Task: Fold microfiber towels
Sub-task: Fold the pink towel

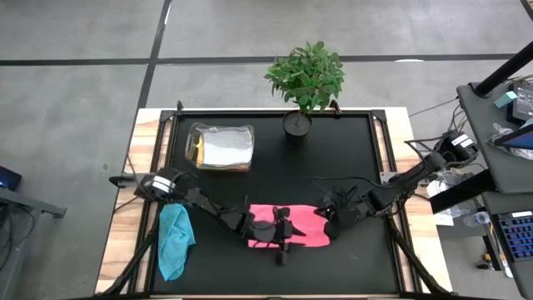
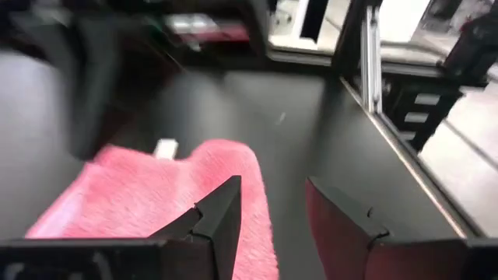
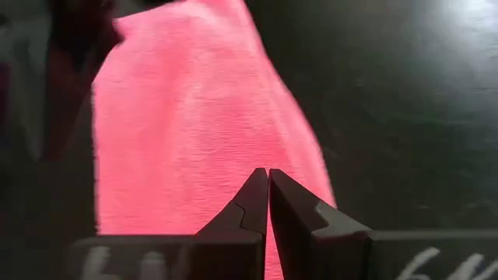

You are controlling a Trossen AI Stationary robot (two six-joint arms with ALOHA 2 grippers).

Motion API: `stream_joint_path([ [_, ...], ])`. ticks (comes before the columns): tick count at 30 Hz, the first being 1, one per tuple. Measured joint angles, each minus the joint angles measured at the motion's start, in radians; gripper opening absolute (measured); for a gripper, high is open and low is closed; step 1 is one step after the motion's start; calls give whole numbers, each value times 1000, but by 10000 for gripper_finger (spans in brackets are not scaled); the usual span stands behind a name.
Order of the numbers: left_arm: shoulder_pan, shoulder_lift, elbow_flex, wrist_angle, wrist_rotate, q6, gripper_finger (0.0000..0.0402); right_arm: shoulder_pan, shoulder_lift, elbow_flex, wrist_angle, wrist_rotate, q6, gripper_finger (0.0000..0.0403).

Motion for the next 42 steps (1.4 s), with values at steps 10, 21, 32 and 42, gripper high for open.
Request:
stream_joint_path([
  [10,-36,147,201,-287,-124,-81,92,0,0,-2,-3,38,-29,8],
  [21,-46,160,190,-287,-159,-136,31,7,10,-18,36,40,-38,8],
  [32,-51,160,183,-306,-135,-159,2,13,281,-23,233,44,-41,8],
  [42,-71,156,174,-304,-54,-231,0,1,331,-10,215,108,-27,8],
])
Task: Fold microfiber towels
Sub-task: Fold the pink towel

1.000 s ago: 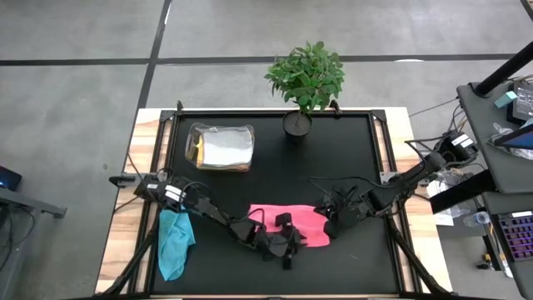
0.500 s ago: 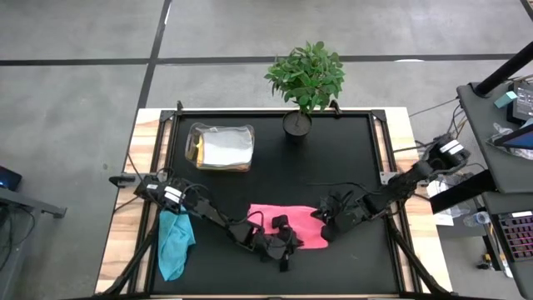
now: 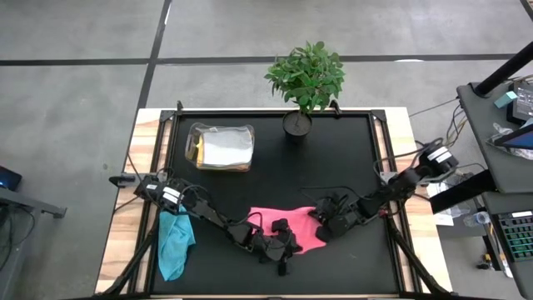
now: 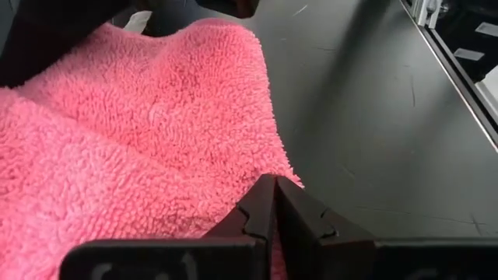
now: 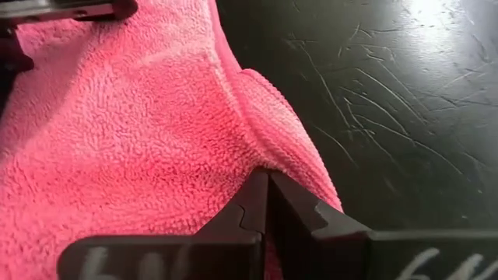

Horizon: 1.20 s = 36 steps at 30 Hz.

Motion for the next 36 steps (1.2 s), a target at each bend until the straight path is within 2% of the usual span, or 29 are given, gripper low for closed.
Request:
stream_joint_path([
  [9,-1,-16,8,-18,27,5,0,-1,-112,-9,-46,-1,-54,8],
  [18,-2,-91,7,-15,21,103,0,43,-266,2,-67,1,-61,8],
  [26,-1,-145,-1,-18,14,157,0,146,-254,46,3,9,-42,8],
  [30,-1,-180,-2,-128,13,158,0,186,-203,87,5,10,7,8],
  [33,-1,-205,-3,-281,1,152,0,208,-145,116,7,3,66,8],
  [36,0,-219,-5,-472,-60,129,0,214,-80,134,-6,-25,158,8],
])
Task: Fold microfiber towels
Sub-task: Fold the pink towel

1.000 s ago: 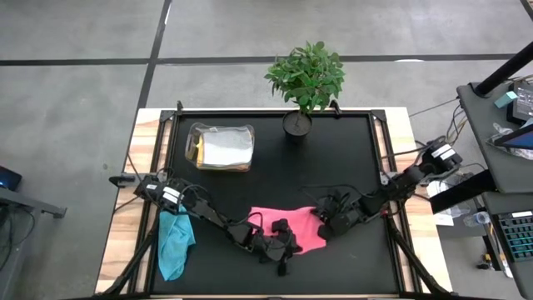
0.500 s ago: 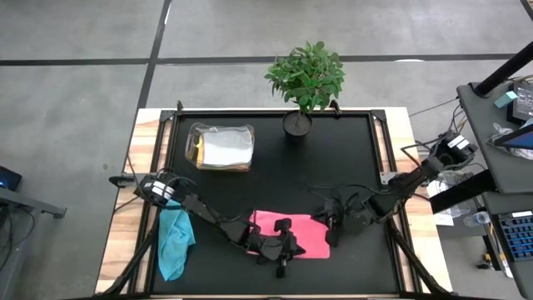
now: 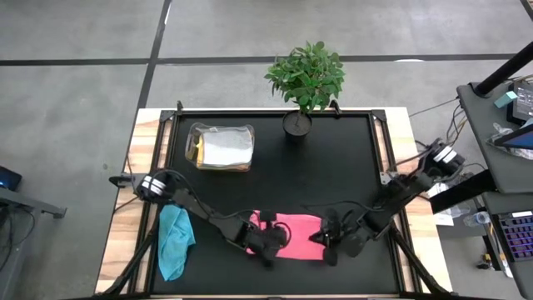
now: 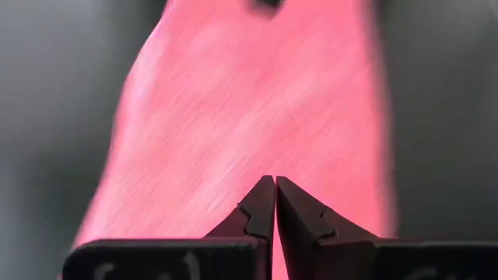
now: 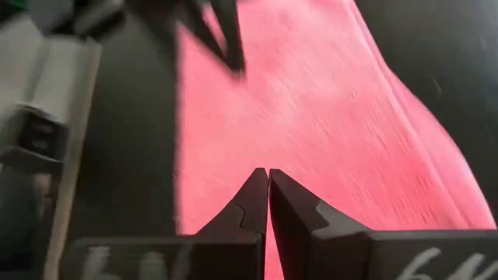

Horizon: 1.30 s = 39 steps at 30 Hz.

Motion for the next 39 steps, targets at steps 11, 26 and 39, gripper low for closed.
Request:
stream_joint_path([
  [11,28,-9,-38,-330,-126,-105,0,-71,88,21,-330,50,306,8],
  [26,91,-78,-82,-359,-193,-126,0,-381,-135,15,-403,-107,-116,8],
  [39,74,-252,-146,-310,-220,84,0,-387,-388,15,-527,-245,116,57],
])
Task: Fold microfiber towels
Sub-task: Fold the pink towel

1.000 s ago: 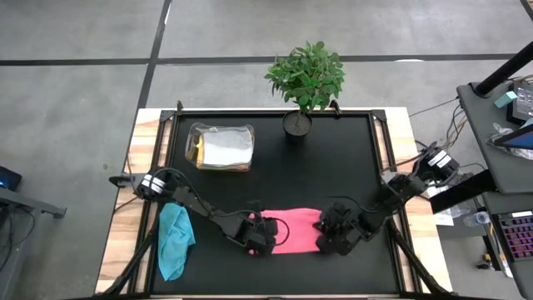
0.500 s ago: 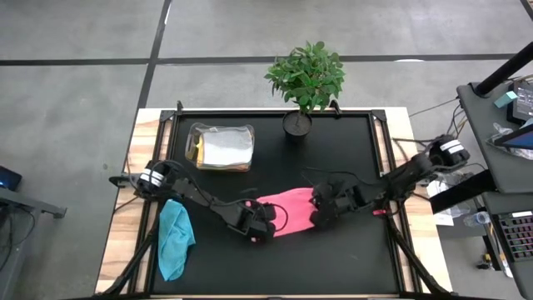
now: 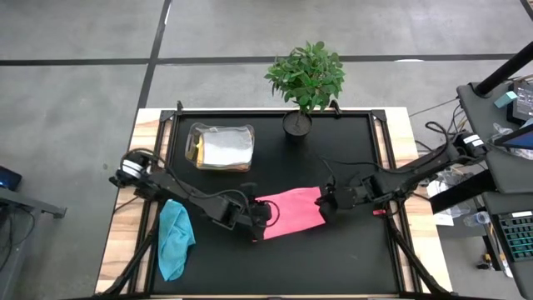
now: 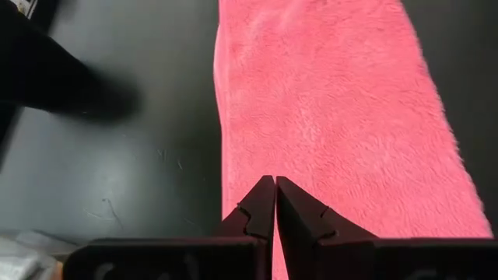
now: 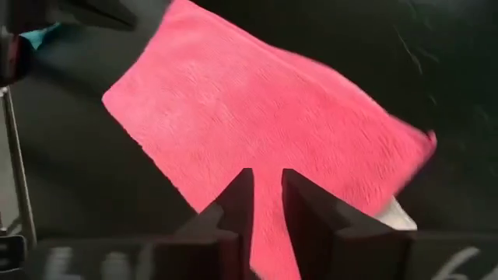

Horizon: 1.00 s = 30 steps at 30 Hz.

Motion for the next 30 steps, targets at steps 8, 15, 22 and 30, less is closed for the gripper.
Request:
stream_joint_path([
  [8,-53,-90,-170,148,2,-16,0,0,17,-2,-183,-41,219,136],
  [15,-75,-97,-231,242,5,-37,0,-2,97,-8,-189,-47,255,220],
  [22,-74,-98,-231,246,3,-35,0,-7,194,-15,-157,-39,246,279],
  [30,-74,-98,-231,277,-2,-34,0,-10,325,-16,130,-23,139,286],
])
